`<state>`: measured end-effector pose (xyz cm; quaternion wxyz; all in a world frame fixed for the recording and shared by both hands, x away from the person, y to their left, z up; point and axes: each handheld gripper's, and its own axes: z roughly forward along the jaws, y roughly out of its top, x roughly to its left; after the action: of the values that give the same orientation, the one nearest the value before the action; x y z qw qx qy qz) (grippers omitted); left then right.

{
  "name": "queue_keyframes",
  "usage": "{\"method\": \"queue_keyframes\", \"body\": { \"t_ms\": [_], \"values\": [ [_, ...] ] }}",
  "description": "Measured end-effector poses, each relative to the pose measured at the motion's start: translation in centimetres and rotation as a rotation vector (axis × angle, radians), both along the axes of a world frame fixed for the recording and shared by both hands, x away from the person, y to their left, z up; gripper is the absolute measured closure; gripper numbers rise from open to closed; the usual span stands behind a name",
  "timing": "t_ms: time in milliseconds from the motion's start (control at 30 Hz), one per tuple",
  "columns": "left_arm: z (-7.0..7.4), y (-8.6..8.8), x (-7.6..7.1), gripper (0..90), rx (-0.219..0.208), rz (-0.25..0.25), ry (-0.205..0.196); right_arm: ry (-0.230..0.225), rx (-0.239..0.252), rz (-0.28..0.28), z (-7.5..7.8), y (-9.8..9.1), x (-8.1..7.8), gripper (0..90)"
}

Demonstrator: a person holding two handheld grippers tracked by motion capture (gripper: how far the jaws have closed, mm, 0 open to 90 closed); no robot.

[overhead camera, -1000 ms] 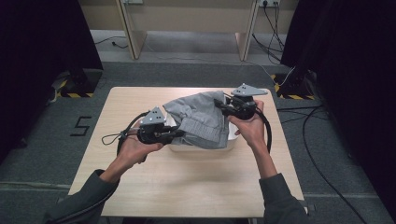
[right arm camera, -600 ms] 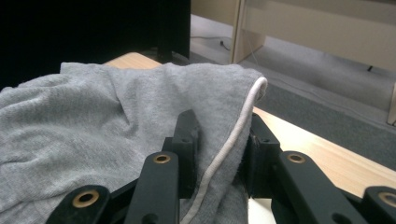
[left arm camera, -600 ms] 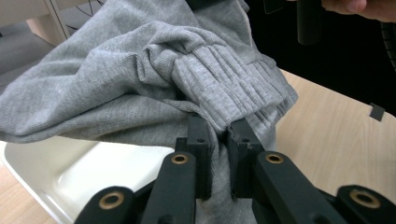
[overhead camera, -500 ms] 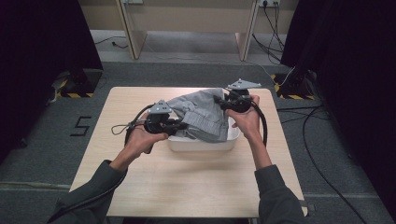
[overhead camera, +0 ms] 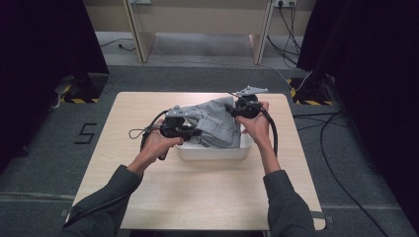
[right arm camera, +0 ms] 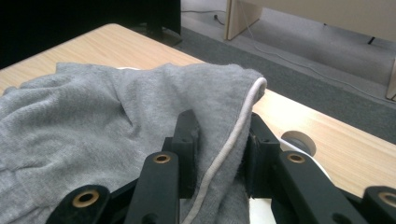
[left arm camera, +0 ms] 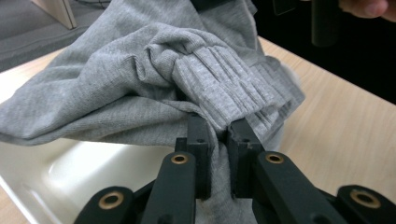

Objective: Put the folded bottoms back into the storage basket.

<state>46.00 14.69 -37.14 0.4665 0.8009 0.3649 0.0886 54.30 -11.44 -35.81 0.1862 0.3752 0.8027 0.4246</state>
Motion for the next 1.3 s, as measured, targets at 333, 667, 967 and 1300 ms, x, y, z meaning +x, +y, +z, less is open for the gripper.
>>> {"method": "queue_keyframes", "body": {
  "t_ms": [333, 667, 967, 1300],
  "values": [
    [-1.7, 0.1, 0.5, 80.5, 0.047, 0.012, 0.025, 0.042, -0.027, -0.008, -1.7, 0.6, 1.0, 70.9],
    [-2.9, 0.0, 1.3, 79.7, 0.103, 0.017, 0.059, 0.081, -0.078, -0.024, -3.1, 1.0, 1.6, 70.8],
    [-3.7, -0.3, 1.7, 77.6, 0.140, 0.015, 0.092, 0.122, -0.109, -0.033, -4.4, 1.0, 1.7, 70.5],
    [-3.5, -0.4, 1.6, 73.2, 0.150, 0.012, 0.096, 0.143, -0.199, -0.069, -4.5, 0.9, 1.9, 62.1]
  ]
}}
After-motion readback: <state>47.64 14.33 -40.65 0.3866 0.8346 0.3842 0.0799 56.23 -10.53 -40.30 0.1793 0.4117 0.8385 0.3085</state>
